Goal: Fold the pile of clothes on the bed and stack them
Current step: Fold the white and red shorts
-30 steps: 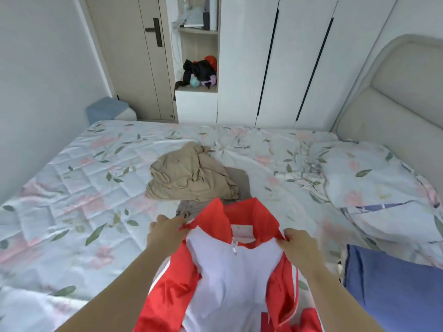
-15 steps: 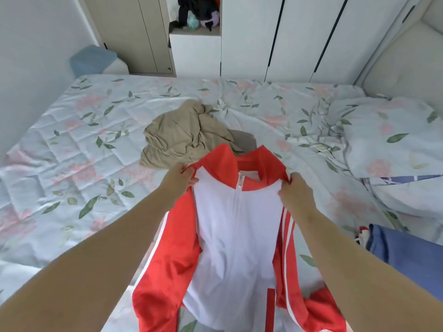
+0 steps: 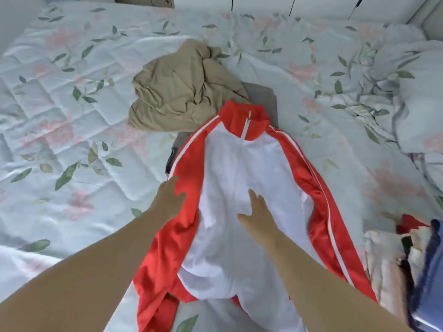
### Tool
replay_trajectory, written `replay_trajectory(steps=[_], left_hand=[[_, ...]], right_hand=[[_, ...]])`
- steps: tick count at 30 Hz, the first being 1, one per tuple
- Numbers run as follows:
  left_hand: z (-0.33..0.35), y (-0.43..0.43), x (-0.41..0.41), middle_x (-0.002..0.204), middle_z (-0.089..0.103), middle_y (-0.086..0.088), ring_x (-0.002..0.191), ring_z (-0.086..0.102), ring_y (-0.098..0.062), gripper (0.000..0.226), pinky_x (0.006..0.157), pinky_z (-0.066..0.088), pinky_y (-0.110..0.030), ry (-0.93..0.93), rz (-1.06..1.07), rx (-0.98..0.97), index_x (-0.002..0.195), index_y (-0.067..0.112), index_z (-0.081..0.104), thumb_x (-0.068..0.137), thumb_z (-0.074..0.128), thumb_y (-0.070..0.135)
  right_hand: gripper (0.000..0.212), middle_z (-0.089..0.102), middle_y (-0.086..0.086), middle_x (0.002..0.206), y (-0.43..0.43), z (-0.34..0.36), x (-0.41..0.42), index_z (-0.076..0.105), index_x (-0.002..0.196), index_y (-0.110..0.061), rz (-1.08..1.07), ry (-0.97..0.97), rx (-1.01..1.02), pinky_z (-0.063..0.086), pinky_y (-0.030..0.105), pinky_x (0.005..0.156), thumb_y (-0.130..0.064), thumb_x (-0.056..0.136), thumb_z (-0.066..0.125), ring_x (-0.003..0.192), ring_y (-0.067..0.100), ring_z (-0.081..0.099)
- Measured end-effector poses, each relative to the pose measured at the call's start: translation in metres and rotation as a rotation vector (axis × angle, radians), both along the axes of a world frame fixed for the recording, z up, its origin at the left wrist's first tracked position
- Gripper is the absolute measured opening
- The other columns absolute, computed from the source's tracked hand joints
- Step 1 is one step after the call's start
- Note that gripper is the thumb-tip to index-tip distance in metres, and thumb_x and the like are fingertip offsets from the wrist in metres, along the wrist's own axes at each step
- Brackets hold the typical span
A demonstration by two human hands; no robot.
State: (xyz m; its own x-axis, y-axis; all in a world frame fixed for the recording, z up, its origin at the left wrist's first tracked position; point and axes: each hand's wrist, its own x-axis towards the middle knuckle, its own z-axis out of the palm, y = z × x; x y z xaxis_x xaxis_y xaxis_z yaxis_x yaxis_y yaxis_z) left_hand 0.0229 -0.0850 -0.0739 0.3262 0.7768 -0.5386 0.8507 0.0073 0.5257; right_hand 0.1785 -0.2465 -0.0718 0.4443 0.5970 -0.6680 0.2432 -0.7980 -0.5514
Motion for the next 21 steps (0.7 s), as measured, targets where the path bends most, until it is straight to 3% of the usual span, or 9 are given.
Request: replay_trajectory(steps=[4, 6, 9, 12, 15, 18, 20, 21], left_hand=[[-0.046, -0.018, -0.04, 0.146, 0.028, -0.016, 0.13, 0.036, -0.033, 0.061, 0.101, 0.037, -0.041, 0.171, 0.125, -0.044, 0.147, 0.014, 0.026, 0.091, 0.052, 0.016], [-0.068, -0.018, -0.054, 0.146, 0.026, -0.019, 0.116, 0.051, -0.041, 0.067, 0.096, 0.045, -0.045, 0.213, 0.183, -0.074, 0.147, 0.014, 0.022, 0.09, 0.056, 0.021], [-0.094, -0.021, -0.07, 0.118, 0.053, -0.022, 0.091, 0.064, -0.041, 0.066, 0.081, 0.055, -0.049, 0.215, 0.233, -0.132, 0.137, 0.019, 0.027, 0.082, 0.062, 0.03], [-0.099, -0.018, -0.074, 0.091, 0.057, -0.01, 0.066, 0.064, -0.032, 0.035, 0.065, 0.059, -0.04, 0.139, 0.305, -0.207, 0.12, 0.017, 0.045, 0.088, 0.06, 0.02], [-0.09, -0.001, -0.072, 0.091, 0.052, -0.01, 0.052, 0.058, -0.02, 0.012, 0.044, 0.056, -0.029, -0.01, 0.431, -0.267, 0.103, 0.016, 0.052, 0.092, 0.056, 0.013], [-0.077, 0.035, -0.073, 0.069, 0.06, -0.013, 0.037, 0.058, -0.013, 0.013, 0.04, 0.054, -0.028, -0.164, 0.532, -0.231, 0.085, 0.017, 0.05, 0.092, 0.054, 0.007], [-0.069, 0.076, -0.077, 0.054, 0.064, -0.004, 0.042, 0.062, -0.012, 0.013, 0.052, 0.058, -0.034, -0.239, 0.576, -0.064, 0.086, 0.018, 0.051, 0.092, 0.05, 0.006], [-0.065, 0.099, -0.079, 0.063, 0.069, -0.002, 0.055, 0.067, -0.017, 0.012, 0.063, 0.06, -0.039, -0.258, 0.608, 0.054, 0.094, 0.017, 0.055, 0.09, 0.049, 0.007]], right_hand=[[0.073, -0.005, -0.001, 0.16, 0.002, -0.044, -0.042, -0.001, 0.152, -0.03, 0.054, 0.139, -0.07, 0.016, 0.036, 0.117, -0.022, 0.095, 0.044, 0.147, 0.023, 0.005], [0.072, 0.004, 0.002, 0.16, 0.006, -0.063, -0.059, 0.003, 0.152, -0.028, 0.068, 0.149, -0.087, 0.015, 0.034, 0.116, -0.021, 0.093, 0.045, 0.146, 0.023, 0.013], [0.067, 0.023, 0.0, 0.154, 0.008, -0.094, -0.075, 0.016, 0.15, -0.028, 0.163, 0.065, -0.093, 0.025, 0.041, 0.114, -0.023, 0.09, 0.045, 0.14, 0.026, 0.028], [0.058, 0.001, 0.002, 0.157, 0.007, -0.105, -0.085, 0.016, 0.151, -0.014, 0.517, -0.153, -0.24, 0.016, 0.047, 0.115, -0.013, 0.097, 0.037, 0.144, 0.03, 0.007], [0.06, -0.007, 0.003, 0.158, 0.01, -0.108, -0.089, 0.008, 0.152, -0.018, 0.62, -0.235, -0.27, 0.012, 0.051, 0.115, -0.012, 0.099, 0.032, 0.144, 0.034, -0.002], [0.057, -0.004, 0.003, 0.158, 0.016, -0.108, -0.089, 0.012, 0.152, -0.022, 0.41, -0.087, -0.321, 0.013, 0.045, 0.115, -0.027, 0.099, 0.035, 0.143, 0.034, 0.008], [0.058, 0.0, 0.004, 0.159, 0.021, -0.105, -0.086, 0.015, 0.151, -0.021, 0.257, -0.024, -0.303, 0.011, 0.04, 0.115, -0.033, 0.099, 0.036, 0.143, 0.031, 0.011], [0.06, 0.001, 0.004, 0.159, 0.022, -0.103, -0.085, 0.011, 0.152, -0.022, 0.209, 0.008, -0.291, 0.01, 0.039, 0.115, -0.031, 0.099, 0.038, 0.144, 0.031, 0.011]])
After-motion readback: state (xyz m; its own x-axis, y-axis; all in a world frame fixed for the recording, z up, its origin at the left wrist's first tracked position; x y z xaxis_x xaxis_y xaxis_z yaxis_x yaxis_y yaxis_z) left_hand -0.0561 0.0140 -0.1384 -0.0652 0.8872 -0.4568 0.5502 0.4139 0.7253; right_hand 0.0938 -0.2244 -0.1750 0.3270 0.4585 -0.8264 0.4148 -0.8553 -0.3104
